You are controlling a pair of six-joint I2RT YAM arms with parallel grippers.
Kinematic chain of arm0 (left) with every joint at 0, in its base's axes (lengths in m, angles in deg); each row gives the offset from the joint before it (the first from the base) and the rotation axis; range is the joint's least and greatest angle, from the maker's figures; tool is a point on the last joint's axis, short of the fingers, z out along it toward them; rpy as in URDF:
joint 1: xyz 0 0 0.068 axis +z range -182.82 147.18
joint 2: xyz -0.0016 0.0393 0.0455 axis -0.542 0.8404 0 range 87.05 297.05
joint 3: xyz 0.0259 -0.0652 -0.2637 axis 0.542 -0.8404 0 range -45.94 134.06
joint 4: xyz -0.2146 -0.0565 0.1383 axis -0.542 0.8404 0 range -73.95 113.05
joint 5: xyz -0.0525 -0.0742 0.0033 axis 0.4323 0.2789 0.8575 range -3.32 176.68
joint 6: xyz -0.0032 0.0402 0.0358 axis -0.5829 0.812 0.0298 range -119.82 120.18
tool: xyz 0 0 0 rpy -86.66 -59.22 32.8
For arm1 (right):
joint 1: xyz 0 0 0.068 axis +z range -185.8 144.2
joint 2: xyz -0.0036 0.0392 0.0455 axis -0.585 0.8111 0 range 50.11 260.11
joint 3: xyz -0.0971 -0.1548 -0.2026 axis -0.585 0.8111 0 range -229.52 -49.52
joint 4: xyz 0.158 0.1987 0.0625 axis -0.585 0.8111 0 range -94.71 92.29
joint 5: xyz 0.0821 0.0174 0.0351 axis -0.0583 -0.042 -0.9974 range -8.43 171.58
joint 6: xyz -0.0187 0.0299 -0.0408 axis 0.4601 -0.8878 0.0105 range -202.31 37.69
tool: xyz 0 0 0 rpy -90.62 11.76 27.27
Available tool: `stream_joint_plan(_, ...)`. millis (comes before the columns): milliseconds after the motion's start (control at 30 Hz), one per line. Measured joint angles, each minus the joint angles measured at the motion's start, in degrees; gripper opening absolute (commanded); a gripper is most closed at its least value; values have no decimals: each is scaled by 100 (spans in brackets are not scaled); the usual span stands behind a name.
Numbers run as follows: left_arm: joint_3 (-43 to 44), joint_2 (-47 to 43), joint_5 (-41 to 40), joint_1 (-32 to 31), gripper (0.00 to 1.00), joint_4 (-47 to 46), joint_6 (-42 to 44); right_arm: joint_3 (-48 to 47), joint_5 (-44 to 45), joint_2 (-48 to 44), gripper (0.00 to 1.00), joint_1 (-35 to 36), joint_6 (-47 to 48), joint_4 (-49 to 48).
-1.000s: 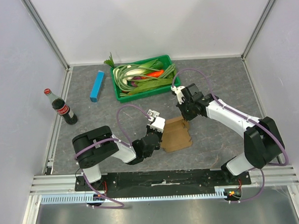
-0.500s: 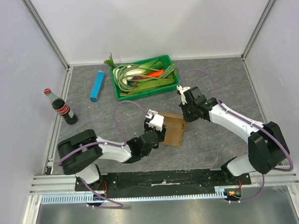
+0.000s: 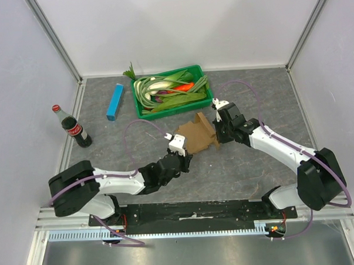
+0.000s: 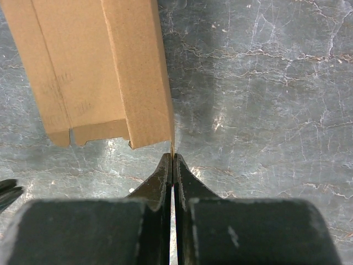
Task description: Fold the paper box
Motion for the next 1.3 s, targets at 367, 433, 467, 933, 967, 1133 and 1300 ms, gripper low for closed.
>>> stream_joint_plan(367, 1084, 1510, 1423, 905, 2, 107, -166, 15, 33, 9, 8, 79, 4, -107)
stream_joint_plan(433, 1246, 1731, 1657, 903, 2, 127, -166, 15, 33, 42, 8, 81, 7, -111)
stream_joint_plan(467, 1364, 1862, 1757, 901, 2, 162, -164, 15, 33, 72, 8, 92, 7, -120)
stream_joint_plan(933, 1963, 2726, 2098, 907, 2, 468, -184, 15, 118, 234, 19, 144, 44, -98)
stream_joint_plan(967, 1982, 2732, 2094, 907, 2, 503, -188, 15, 120, 234, 20, 144, 39, -98)
stream_joint_plan(1133, 2057, 2793, 2072, 907, 2, 516, -232, 15, 131, 234, 25, 166, -63, -68)
stream_joint_plan(1300, 1838, 2575, 2194, 909, 10, 542, -236, 15, 133, 234, 33, 181, -96, -9)
